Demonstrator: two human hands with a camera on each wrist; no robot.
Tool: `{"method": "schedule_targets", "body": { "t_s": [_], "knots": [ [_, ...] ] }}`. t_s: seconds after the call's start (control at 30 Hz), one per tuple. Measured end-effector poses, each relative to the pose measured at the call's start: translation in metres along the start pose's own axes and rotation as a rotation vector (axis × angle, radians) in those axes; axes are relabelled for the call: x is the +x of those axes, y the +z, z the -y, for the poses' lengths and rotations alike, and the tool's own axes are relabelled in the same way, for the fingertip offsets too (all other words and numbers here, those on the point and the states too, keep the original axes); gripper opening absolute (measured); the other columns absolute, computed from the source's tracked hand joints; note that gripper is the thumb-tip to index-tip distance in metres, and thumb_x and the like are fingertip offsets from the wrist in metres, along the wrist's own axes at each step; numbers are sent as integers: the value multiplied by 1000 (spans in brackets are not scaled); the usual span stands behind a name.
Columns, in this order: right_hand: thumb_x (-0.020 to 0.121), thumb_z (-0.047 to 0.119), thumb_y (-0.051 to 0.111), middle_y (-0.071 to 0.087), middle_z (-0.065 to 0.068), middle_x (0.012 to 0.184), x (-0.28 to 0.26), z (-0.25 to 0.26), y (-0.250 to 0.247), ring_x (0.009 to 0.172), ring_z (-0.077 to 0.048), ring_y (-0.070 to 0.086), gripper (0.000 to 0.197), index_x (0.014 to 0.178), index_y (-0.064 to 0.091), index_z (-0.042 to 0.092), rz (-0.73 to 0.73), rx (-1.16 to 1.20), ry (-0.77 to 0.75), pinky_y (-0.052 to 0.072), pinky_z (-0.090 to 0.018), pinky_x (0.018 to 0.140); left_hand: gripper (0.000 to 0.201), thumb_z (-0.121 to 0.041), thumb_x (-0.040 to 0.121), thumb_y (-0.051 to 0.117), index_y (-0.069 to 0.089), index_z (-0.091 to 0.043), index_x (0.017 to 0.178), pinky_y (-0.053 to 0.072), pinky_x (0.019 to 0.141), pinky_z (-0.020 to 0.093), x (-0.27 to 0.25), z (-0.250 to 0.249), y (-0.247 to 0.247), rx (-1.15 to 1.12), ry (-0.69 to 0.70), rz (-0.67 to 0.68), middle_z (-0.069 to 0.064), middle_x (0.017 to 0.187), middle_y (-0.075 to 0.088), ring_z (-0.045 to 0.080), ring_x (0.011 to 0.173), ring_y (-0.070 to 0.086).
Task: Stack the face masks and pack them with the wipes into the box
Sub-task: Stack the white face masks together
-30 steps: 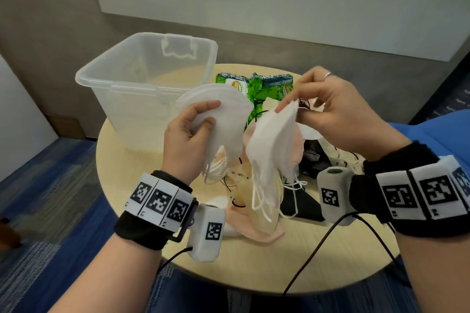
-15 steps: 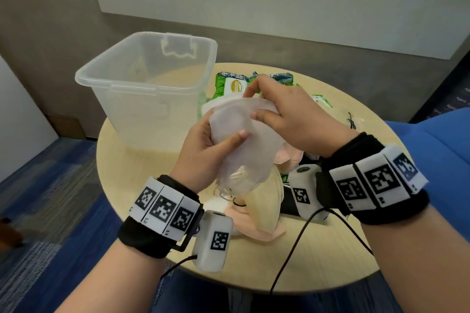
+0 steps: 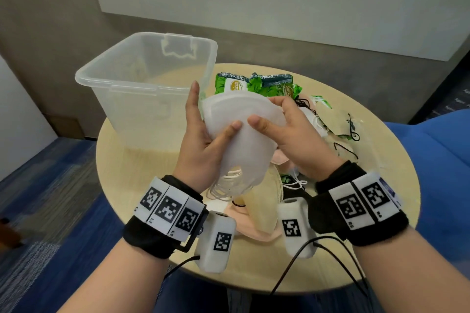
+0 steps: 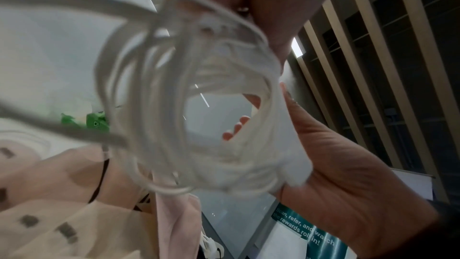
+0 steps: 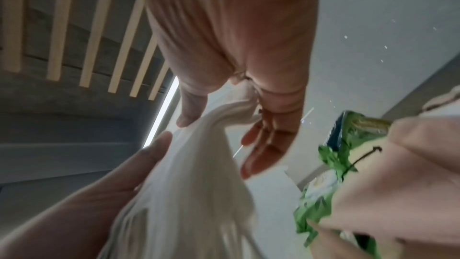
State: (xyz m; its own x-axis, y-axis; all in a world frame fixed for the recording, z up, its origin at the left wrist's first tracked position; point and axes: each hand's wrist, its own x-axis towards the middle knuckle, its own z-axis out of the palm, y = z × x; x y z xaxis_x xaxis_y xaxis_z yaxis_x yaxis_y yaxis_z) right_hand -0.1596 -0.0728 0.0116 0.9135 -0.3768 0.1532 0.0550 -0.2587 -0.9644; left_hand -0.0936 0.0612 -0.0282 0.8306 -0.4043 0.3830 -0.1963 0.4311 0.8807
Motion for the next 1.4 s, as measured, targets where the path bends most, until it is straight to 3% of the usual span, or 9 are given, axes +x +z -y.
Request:
{"method": "schedule_targets", "body": {
  "t_s": [0.27, 0.43, 0.57, 0.67, 0.87, 1.0, 1.17, 1.3, 1.4],
  "knots": [
    [59, 33, 80, 66, -3, 87, -2, -1, 4, 83, -23, 63, 31, 79, 59, 23, -87, 31, -119, 53, -51, 77, 44, -47, 62, 68, 51, -24, 96, 54, 65, 27, 1, -2, 3, 52, 27, -99, -4, 90, 65, 12, 80, 65],
    [59, 31, 85, 71, -17, 92, -6, 1, 5, 85, -37, 68, 46, 91, 67, 4, -52, 59, -116, 53, -60, 68, 38, -44, 63, 70, 54, -24, 91, 52, 66, 32, 1, -3, 6, 54, 52, -127, -5, 86, 66, 14, 78, 64],
    [58, 30, 83, 66, -20, 77, -2, -1, 0, 62, -22, 63, 43, 79, 64, -1, -79, 64, -109, 49, -27, 49, 64, -24, 63, 79, 47, -37, 117, 56, 74, 32, 1, -3, 4, 20, 76, -22, 10, 120, 59, 21, 101, 65],
    [57, 30, 83, 63, -26, 77, -1, -1, 1, 65, -24, 59, 45, 78, 62, -3, -87, 89, -103, 48, -27, 50, 50, -23, 61, 80, 59, -30, 105, 53, 81, 26, 2, -2, 6, 123, 117, -13, -1, 110, 63, 9, 99, 61],
    [70, 37, 72, 56, -6, 67, -2, -5, 1, 39, -19, 45, 39, 93, 46, 18, -136, 137, 33, 29, -18, 34, 31, -20, 65, 75, 62, -30, 92, 53, 76, 23, 6, 0, 2, 156, 112, -168, -13, 96, 65, 2, 87, 62],
    [66, 45, 67, 60, -8, 74, -4, -9, -1, 33, -11, 43, 63, 106, 53, -1, 93, 0, 145, 27, -16, 30, 26, -22, 70, 70, 59, -31, 92, 52, 79, 24, 11, 3, 0, 120, 142, -292, -10, 97, 63, 4, 87, 61],
    [89, 5, 56, 69, -7, 103, -8, -7, 6, 86, -6, 67, 30, 117, 58, -4, 191, 71, 118, 55, -18, 76, 24, -21, 79, 61, 55, -25, 101, 50, 78, 20, 7, 10, 0, 103, 131, -236, -4, 104, 60, 4, 91, 60],
    [88, 5, 57, 65, -17, 115, -3, -2, -5, 103, -25, 64, 31, 118, 58, -4, 189, 9, 110, 53, -35, 90, 41, -20, 71, 66, 50, -30, 107, 48, 70, 15, 9, 9, -12, 152, 65, -154, -5, 101, 58, -3, 81, 59],
    [83, 17, 67, 67, -20, 108, 1, 1, -14, 103, -32, 64, 34, 110, 62, -3, 274, -172, 76, 47, -50, 95, 53, -26, 64, 71, 48, -33, 111, 49, 79, 20, 13, 6, -20, 210, -27, -84, -7, 103, 60, 4, 88, 59]
  ]
}}
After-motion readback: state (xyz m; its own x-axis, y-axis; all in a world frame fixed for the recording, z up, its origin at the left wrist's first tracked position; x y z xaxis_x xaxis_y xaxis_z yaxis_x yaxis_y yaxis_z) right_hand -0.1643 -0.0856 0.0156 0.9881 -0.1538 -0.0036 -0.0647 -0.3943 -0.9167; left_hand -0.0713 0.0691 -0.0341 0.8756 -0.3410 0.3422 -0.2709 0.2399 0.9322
